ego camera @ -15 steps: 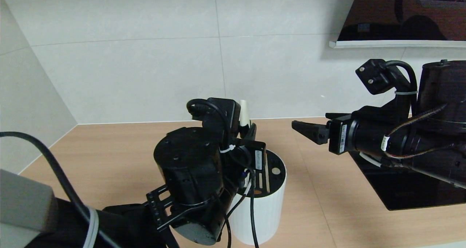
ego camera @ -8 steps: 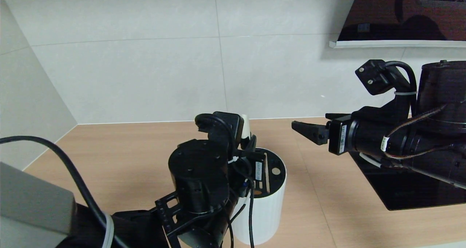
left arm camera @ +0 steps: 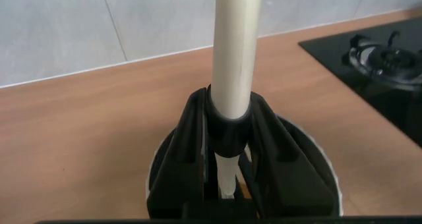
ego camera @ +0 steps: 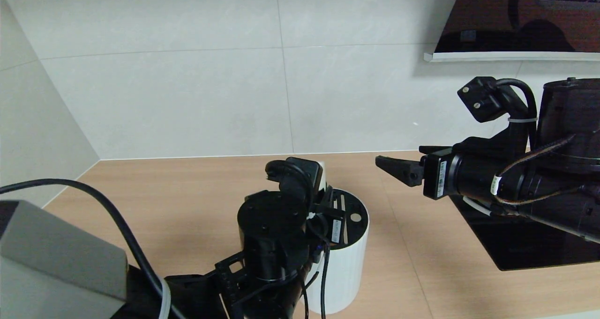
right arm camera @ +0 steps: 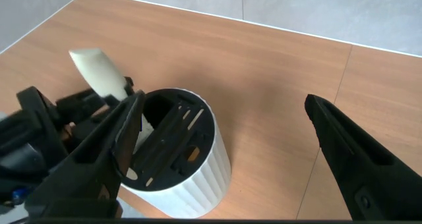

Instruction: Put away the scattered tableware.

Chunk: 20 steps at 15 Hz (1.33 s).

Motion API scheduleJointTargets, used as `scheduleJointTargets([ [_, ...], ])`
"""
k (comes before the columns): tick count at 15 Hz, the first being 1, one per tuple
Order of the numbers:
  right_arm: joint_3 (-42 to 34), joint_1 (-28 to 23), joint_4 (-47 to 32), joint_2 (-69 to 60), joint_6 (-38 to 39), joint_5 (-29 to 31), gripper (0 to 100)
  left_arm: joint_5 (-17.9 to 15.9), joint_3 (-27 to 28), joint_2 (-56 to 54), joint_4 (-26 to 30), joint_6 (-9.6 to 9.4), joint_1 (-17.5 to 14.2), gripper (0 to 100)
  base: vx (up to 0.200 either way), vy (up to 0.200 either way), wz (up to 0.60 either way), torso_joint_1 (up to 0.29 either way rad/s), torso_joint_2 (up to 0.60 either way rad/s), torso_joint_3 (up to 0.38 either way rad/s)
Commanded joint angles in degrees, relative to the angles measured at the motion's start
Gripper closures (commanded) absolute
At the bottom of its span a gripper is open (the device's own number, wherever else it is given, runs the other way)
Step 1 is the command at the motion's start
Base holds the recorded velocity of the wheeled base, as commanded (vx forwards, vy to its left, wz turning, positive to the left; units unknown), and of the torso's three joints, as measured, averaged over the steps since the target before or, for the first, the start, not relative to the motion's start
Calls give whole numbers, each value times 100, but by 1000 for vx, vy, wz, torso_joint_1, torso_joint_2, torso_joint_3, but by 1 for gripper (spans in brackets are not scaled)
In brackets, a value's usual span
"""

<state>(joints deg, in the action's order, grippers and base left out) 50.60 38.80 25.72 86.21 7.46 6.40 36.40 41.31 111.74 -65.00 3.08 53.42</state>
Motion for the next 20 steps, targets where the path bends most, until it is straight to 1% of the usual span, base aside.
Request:
scheduleJointTargets([
  [1, 2, 5, 3, 10, 1, 2, 0, -1, -9, 85, -4, -1, 2, 100, 0, 0, 0, 0, 0, 0],
  [6, 2, 5, 3, 1, 1, 2, 0, -1, -53, 138, 5, -18, 2, 100, 0, 0, 0, 0, 0, 0],
  [7, 2, 5, 3, 10, 1, 2, 0, -1, -53, 138, 5, -18, 2, 0, 0, 0, 0, 0, 0, 0],
  [12, 2, 5, 3, 1, 1, 2, 0, -10, -141, 59, 5, -45, 2, 0, 0, 0, 0, 0, 0, 0],
  [15, 2, 5, 3, 1, 1, 2, 0, -28, -264, -355, 40, -203, 2, 0, 0, 0, 0, 0, 0, 0],
  [16, 11, 5, 3, 1, 1, -7, 0, -45, -352, -645, 225, -238, 11, 0, 0, 0, 0, 0, 0, 0],
  [18, 11, 5, 3, -8, 1, -7, 0, -133, -361, -891, 392, -229, 46, 0, 0, 0, 0, 0, 0, 0],
  [20, 20, 5, 12, -113, 10, 2, 0, -151, -335, -1295, 409, -229, 46, 0, 0, 0, 0, 0, 0, 0],
])
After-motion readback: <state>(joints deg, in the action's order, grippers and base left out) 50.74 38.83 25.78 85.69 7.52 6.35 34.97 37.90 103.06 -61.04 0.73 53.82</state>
